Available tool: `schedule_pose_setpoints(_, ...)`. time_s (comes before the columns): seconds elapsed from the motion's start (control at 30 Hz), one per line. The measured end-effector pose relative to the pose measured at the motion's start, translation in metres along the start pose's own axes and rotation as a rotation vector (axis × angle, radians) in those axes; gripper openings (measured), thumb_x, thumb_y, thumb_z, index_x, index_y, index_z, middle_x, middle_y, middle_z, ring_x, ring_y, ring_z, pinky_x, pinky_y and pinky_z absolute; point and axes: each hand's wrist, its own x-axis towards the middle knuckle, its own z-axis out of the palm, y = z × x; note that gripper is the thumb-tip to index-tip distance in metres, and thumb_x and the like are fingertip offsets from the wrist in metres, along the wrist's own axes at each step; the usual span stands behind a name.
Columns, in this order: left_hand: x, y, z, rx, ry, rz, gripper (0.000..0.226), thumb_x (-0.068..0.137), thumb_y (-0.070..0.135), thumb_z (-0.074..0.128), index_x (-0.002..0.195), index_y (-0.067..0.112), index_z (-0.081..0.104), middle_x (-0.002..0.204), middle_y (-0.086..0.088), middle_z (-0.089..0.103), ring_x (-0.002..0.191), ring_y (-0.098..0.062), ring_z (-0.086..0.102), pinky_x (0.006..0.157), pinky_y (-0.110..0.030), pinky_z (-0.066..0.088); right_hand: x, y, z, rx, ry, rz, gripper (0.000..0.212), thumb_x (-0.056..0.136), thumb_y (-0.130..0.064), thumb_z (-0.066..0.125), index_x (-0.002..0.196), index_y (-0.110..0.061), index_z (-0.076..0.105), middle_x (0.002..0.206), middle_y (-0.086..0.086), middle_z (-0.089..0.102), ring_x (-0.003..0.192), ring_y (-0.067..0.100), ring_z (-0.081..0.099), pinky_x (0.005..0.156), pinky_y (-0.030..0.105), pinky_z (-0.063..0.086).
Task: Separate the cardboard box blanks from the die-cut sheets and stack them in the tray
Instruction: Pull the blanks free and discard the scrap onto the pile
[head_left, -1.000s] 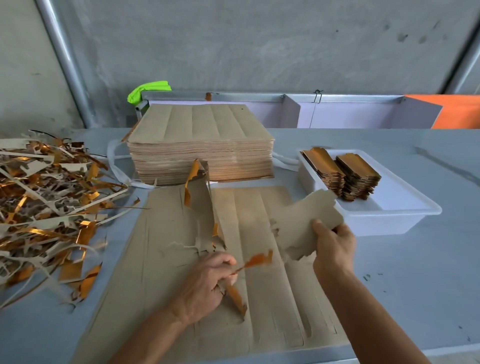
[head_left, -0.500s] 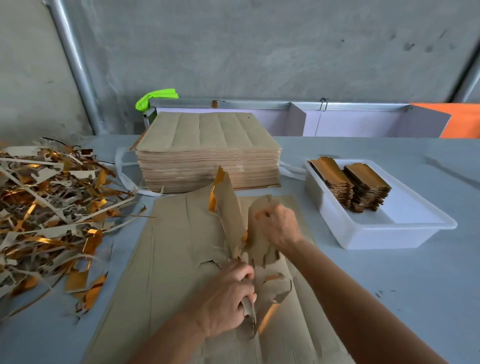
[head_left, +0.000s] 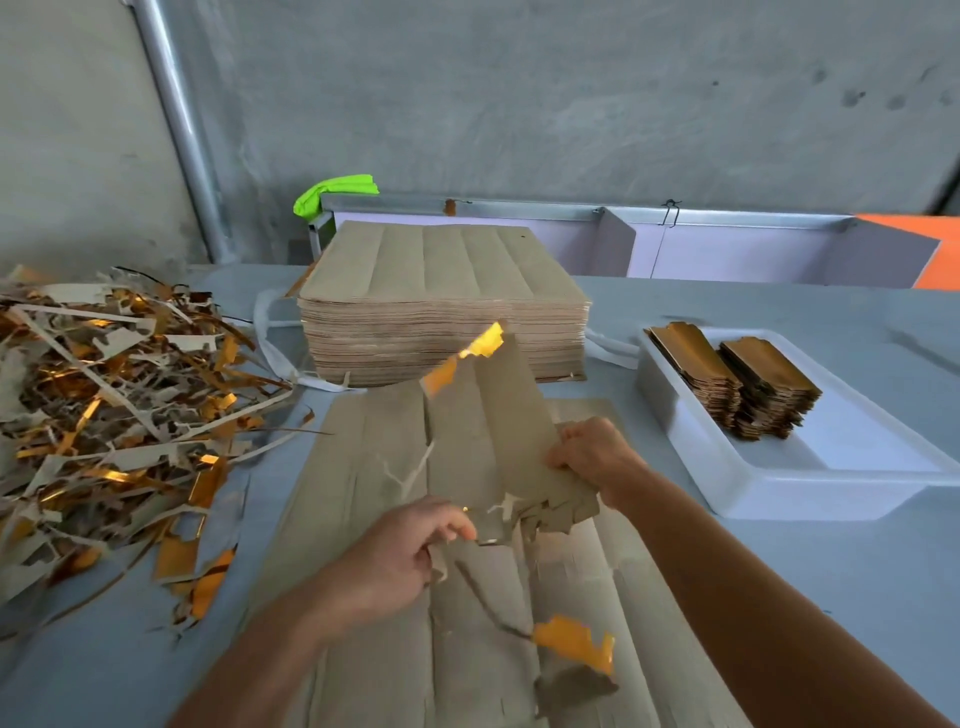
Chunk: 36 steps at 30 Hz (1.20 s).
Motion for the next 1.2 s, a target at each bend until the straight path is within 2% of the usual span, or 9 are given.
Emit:
schedule_pose_setpoints(0.1, 0.002, 0.003, -0.014, -0.025, -0.038, -0.022, 0.066, 0.073, -0.025, 0.032, 0.104, 0.024, 0.064, 0.117, 0.013, 0.056, 0.114, -0.002, 0.052, 0.096, -0.018, 0.041, -0.004, 0.013, -0.005, 0.111, -0.011, 0.046, 0.019, 0.082, 0.001, 0.060, 0.094, -0.009, 0.071, 0.087, 0.011, 0.069, 0.074, 0.022, 0.065, 0.065, 0.031, 0.057)
schedule_pose_setpoints(0.17, 0.002, 0.009, -0.021, -0.321, -0.007, -0.096, 0.065, 0.074, -0.028, 0.032, 0.099, 0.021, 0.067, 0.112, 0.010, 0.065, 0.110, 0.000, 0.057, 0.092, -0.014, 0.042, -0.007, 0.017, -0.007, 0.143, -0.042, 0.050, 0.020, 0.082, -0.001, 0.061, 0.097, -0.011, 0.070, 0.082, 0.006, 0.067, 0.071, 0.018, 0.064, 0.055, 0.025, 0.051)
schedule_pose_setpoints(0.27, 0.002, 0.016, -0.027, -0.821, 0.316, -0.296, 0.042, 0.081, -0.022, 0.040, 0.085, 0.007, 0.070, 0.090, -0.006, 0.074, 0.097, -0.022, 0.067, 0.090, -0.030, 0.049, -0.011, 0.022, -0.011, 0.192, 0.003, 0.057, 0.013, 0.083, -0.001, 0.061, 0.084, -0.011, 0.069, 0.084, 0.009, 0.068, 0.074, 0.021, 0.065, 0.055, 0.025, 0.052)
schedule_pose_setpoints(0.4, 0.006, 0.020, -0.018, -0.319, 0.740, -0.391, 0.031, 0.087, -0.009, 0.051, 0.073, 0.015, 0.066, 0.082, 0.002, 0.068, 0.091, -0.023, 0.064, 0.082, -0.029, 0.047, -0.014, 0.028, -0.009, 0.181, 0.081, 0.008, 0.014, 0.084, -0.001, 0.056, 0.087, -0.007, 0.069, 0.091, 0.012, 0.068, 0.083, 0.024, 0.066, 0.061, 0.029, 0.054)
schedule_pose_setpoints(0.47, 0.009, 0.040, -0.006, -0.143, 0.560, -0.150, 0.016, 0.084, 0.014, 0.068, 0.100, 0.018, 0.065, 0.101, 0.005, 0.064, 0.097, -0.014, 0.061, 0.084, -0.027, 0.047, -0.018, 0.024, -0.001, 0.183, 0.095, -0.045, 0.018, 0.083, -0.001, 0.057, 0.075, -0.015, 0.066, 0.083, 0.006, 0.066, 0.079, 0.021, 0.064, 0.064, 0.033, 0.056)
schedule_pose_setpoints(0.53, 0.019, 0.052, 0.021, 0.055, 0.203, -0.066, 0.057, 0.079, 0.042, 0.071, 0.127, 0.022, 0.049, 0.122, 0.010, 0.049, 0.108, -0.007, 0.051, 0.089, -0.023, 0.042, -0.022, 0.019, 0.009, 0.137, 0.127, -0.100, 0.018, 0.080, -0.002, 0.058, 0.068, -0.014, 0.063, 0.076, 0.003, 0.063, 0.070, 0.017, 0.060, 0.061, 0.031, 0.055)
schedule_pose_setpoints(0.73, 0.026, 0.032, 0.053, 0.422, -0.018, -0.106, 0.019, 0.099, 0.031, 0.042, 0.104, 0.020, 0.057, 0.092, -0.003, 0.064, 0.074, -0.015, 0.058, 0.059, -0.023, 0.035, -0.026, 0.019, -0.006, 0.153, 0.198, -0.152, 0.011, 0.078, -0.002, 0.057, 0.070, -0.002, 0.064, 0.073, 0.006, 0.062, 0.071, 0.022, 0.059, 0.057, 0.031, 0.052)
schedule_pose_setpoints(1.0, 0.016, -0.007, 0.006, 0.738, -0.046, -0.432, 0.024, 0.099, 0.020, 0.035, 0.108, 0.016, 0.056, 0.110, -0.008, 0.063, 0.102, -0.027, 0.061, 0.073, -0.032, 0.041, -0.026, 0.028, -0.036, 0.284, 0.105, -0.063, 0.010, 0.082, -0.002, 0.062, 0.073, -0.006, 0.060, 0.077, 0.009, 0.063, 0.062, 0.017, 0.057, 0.049, 0.025, 0.047)
schedule_pose_setpoints(1.2, 0.038, 0.026, 0.019, 0.727, 0.377, -0.015, 0.038, 0.069, 0.043, 0.068, 0.099, 0.019, 0.064, 0.105, -0.007, 0.057, 0.098, -0.027, 0.056, 0.080, -0.042, 0.044, -0.030, 0.020, -0.022, 0.265, -0.066, -0.030, 0.023, 0.075, 0.010, 0.062, 0.079, -0.013, 0.059, 0.083, 0.011, 0.062, 0.074, 0.026, 0.060, 0.063, 0.036, 0.053)
